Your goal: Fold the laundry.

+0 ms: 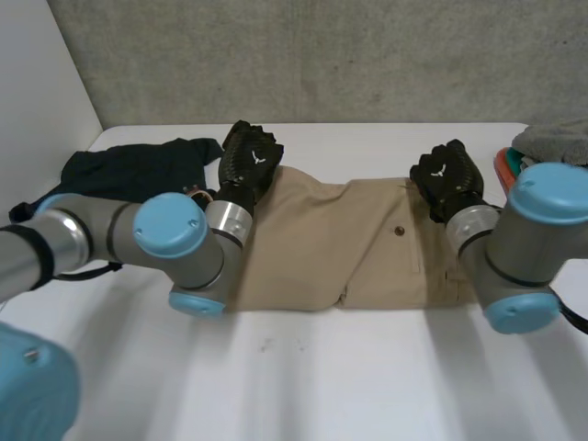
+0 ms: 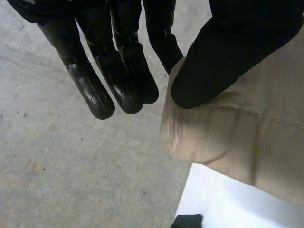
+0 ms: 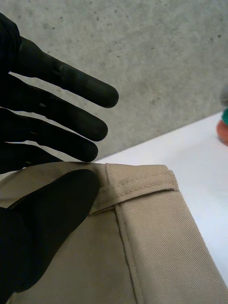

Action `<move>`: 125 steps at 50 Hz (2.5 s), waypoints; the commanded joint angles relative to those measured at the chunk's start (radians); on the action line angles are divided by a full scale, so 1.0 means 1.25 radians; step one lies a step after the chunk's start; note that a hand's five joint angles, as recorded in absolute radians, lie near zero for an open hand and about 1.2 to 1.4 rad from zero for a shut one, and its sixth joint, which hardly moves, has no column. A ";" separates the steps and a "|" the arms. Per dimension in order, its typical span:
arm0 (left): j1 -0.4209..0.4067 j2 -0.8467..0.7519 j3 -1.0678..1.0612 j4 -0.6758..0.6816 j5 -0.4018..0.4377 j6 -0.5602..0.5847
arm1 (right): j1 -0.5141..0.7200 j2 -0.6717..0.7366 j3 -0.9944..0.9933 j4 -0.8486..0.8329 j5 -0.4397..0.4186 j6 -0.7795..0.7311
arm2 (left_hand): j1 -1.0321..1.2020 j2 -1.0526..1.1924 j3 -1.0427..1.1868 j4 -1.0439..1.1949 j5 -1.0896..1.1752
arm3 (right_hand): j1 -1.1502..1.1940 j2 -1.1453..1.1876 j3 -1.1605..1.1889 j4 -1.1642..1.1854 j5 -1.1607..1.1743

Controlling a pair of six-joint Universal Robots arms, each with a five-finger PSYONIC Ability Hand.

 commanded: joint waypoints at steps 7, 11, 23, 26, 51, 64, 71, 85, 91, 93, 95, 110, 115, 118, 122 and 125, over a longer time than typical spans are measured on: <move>-0.010 -0.098 0.066 0.040 0.003 0.009 | 0.005 0.107 -0.051 -0.116 0.066 -0.031 | -0.750 -0.806 -0.802 -0.806 -0.795 | -0.737 -0.814 -0.818 -0.820 -0.813; -0.035 -0.036 0.017 0.056 0.000 0.005 | -0.002 0.001 0.003 -0.080 0.092 0.029 | -0.761 -0.817 -0.813 -0.818 -0.807 | -0.737 -0.814 -0.818 -0.820 -0.813; -0.042 0.239 -0.290 0.043 -0.023 -0.188 | -0.089 -0.205 0.126 0.403 -0.058 0.331 | -0.743 -0.799 -0.794 -0.799 -0.788 | -0.657 -0.733 -0.737 -0.740 -0.732; -0.043 0.274 -0.340 0.042 -0.024 -0.236 | -0.110 -0.202 0.165 0.413 -0.108 0.347 | -0.740 -0.796 -0.792 -0.796 -0.785 | -0.637 -0.714 -0.718 -0.721 -0.713; -0.047 0.357 -0.390 0.007 -0.027 -0.261 | -0.209 -0.210 0.248 0.196 0.011 0.099 | -0.740 -0.796 -0.792 -0.796 -0.785 | 0.240 0.163 0.160 0.157 0.165; -0.042 0.415 -0.442 -0.004 -0.033 -0.265 | 0.048 -0.202 0.180 0.054 -0.037 -0.165 | -0.745 -0.801 -0.797 -0.801 -0.790 | 0.240 0.163 0.160 0.157 0.165; -0.038 0.438 -0.470 -0.017 -0.033 -0.266 | 0.240 -0.087 0.173 -0.027 -0.205 -0.327 | -0.747 -0.803 -0.799 -0.803 -0.792 | 0.240 0.163 0.160 0.157 0.165; -0.027 0.438 -0.424 -0.015 -0.034 -0.281 | 0.214 -0.235 0.197 -0.022 -0.277 0.048 | -0.745 -0.801 -0.797 -0.801 -0.790 | -0.737 -0.814 -0.818 -0.820 -0.813; -0.038 0.429 -0.349 -0.020 -0.029 -0.354 | 0.121 -0.327 0.192 -0.011 -0.272 0.523 | -0.733 -0.789 -0.785 -0.789 -0.778 | -0.737 -0.814 -0.818 -0.820 -0.813; -0.043 0.420 -0.308 -0.035 -0.027 -0.412 | 0.062 -0.342 0.181 0.027 -0.267 0.636 | -0.719 -0.775 -0.771 -0.775 -0.764 | -0.737 -0.814 -0.818 -0.820 -0.813; -0.052 0.399 -0.279 -0.060 -0.022 -0.455 | 0.020 -0.350 0.172 0.073 -0.266 0.666 | -0.714 -0.770 -0.766 -0.771 -0.760 | -0.737 -0.814 -0.818 -0.820 -0.813; -0.119 0.065 0.105 -0.542 0.016 -0.608 | -0.033 -0.059 -0.084 0.417 -0.241 0.621 | -0.698 -0.754 -0.750 -0.754 -0.743 | -0.737 -0.814 -0.818 -0.820 -0.813; -0.118 0.041 0.096 -0.586 -0.050 -0.548 | -0.033 0.021 -0.113 0.423 -0.230 0.539 | -0.696 -0.752 -0.747 -0.752 -0.741 | -0.737 -0.814 -0.818 -0.820 -0.813; -0.119 0.038 0.079 -0.586 -0.081 -0.502 | -0.033 0.050 -0.117 0.422 -0.221 0.494 | -0.696 -0.752 -0.747 -0.752 -0.741 | -0.737 -0.814 -0.818 -0.820 -0.813; -0.121 0.024 0.071 -0.590 -0.119 -0.434 | -0.027 0.087 -0.120 0.422 -0.188 0.424 | -0.700 -0.756 -0.752 -0.756 -0.745 | -0.737 -0.814 -0.818 -0.820 -0.813; -0.122 0.016 0.070 -0.590 -0.124 -0.412 | -0.013 0.092 -0.122 0.418 -0.144 0.379 | -0.703 -0.759 -0.754 -0.759 -0.748 | -0.737 -0.814 -0.818 -0.820 -0.813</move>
